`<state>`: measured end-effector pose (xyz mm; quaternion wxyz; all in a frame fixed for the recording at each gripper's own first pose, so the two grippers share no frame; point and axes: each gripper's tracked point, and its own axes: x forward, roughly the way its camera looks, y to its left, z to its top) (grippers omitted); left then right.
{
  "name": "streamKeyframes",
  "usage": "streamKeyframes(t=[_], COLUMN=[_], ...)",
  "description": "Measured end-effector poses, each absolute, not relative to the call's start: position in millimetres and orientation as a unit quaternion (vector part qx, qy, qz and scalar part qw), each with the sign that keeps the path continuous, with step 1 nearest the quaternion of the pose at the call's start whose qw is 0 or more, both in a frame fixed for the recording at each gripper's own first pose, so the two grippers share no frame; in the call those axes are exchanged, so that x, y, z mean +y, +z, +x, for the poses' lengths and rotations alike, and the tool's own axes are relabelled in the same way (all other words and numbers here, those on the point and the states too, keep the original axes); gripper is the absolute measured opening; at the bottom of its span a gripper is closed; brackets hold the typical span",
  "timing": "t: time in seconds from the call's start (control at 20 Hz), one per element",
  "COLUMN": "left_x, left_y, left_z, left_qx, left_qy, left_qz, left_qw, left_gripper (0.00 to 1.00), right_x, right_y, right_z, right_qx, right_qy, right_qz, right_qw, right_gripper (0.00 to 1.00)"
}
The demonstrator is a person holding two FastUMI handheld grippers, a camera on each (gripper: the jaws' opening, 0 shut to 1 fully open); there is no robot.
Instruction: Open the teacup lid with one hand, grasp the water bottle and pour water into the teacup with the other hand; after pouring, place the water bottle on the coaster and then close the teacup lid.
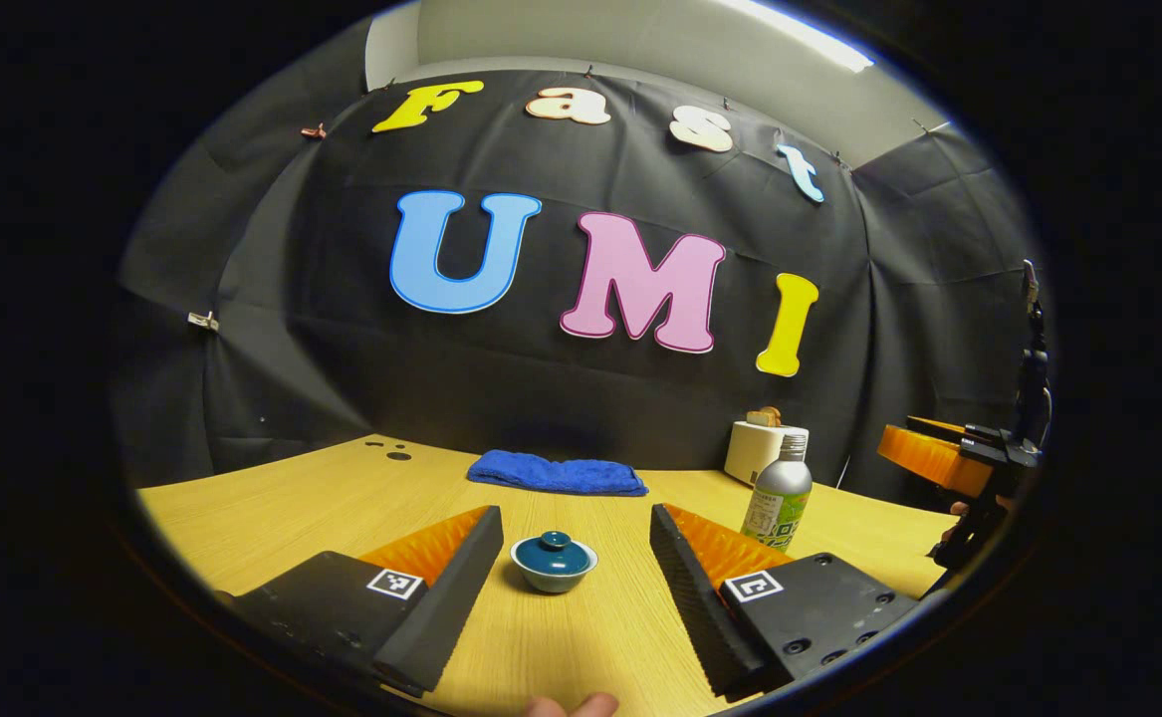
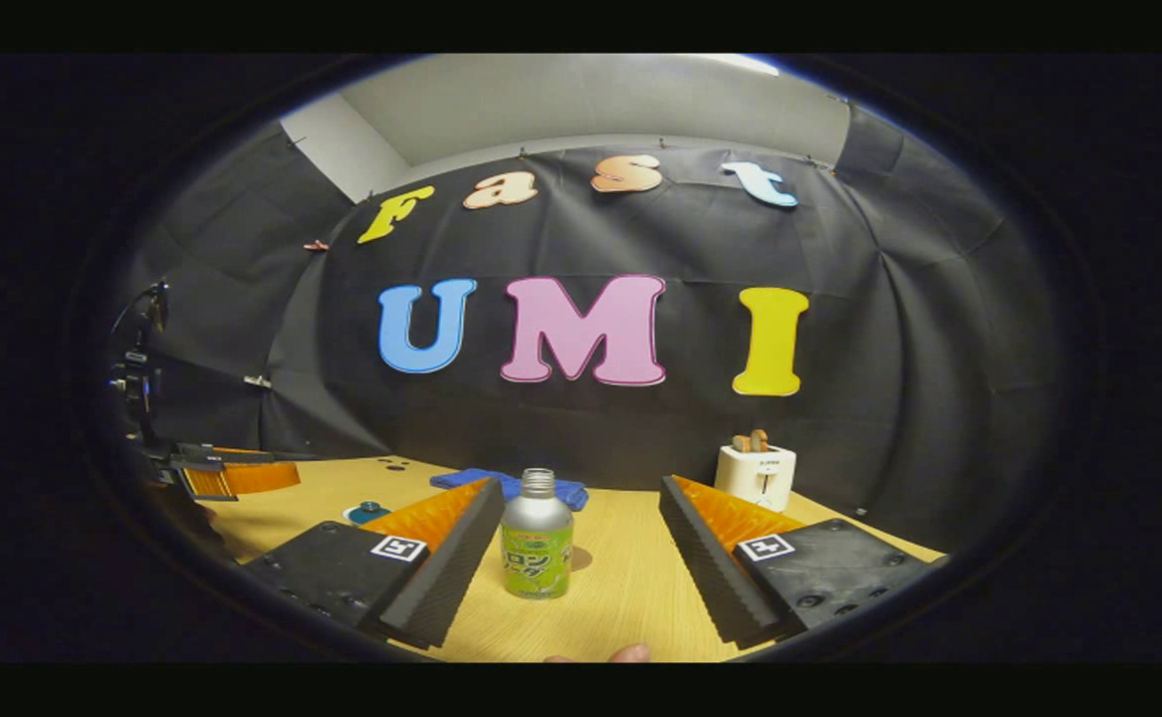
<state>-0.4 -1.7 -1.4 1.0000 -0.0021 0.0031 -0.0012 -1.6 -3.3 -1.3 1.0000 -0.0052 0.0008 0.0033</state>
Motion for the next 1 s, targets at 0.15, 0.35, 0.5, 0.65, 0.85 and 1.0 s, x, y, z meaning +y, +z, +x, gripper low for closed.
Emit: streamKeyframes(t=[0.15,0.35,0.5,0.65,0.85,1.0], left_x=[-2,0,-2,3,13,19], left_y=[-2,-10,-27,-47,-66,-82], left_z=[0,8,36,71,100,117], left_qx=[0.003,0.017,0.044,0.085,0.119,0.143], left_qy=[-0.001,-0.001,-0.009,-0.007,0.012,0.022], left_qz=[0.0,0.005,0.01,0.021,0.051,0.063], left_qw=[1.0,1.0,0.999,0.996,0.991,0.987], left_gripper=[0.94,0.95,0.94,0.94,0.93,0.88], right_x=[-3,0,2,4,-1,-3], right_y=[-2,-6,-8,-6,-6,-8], right_z=[-1,-1,-1,-3,-2,0], right_qx=[0.001,0.006,0.008,0.005,0.004,0.006], right_qy=[0.004,0.01,0.015,0.016,0.013,0.014], right_qz=[-0.005,-0.004,-0.01,-0.008,-0.006,-0.001], right_qw=[1.0,1.0,1.0,1.0,1.0,1.0], right_gripper=[0.96,0.97,0.96,0.98,0.98,0.97])
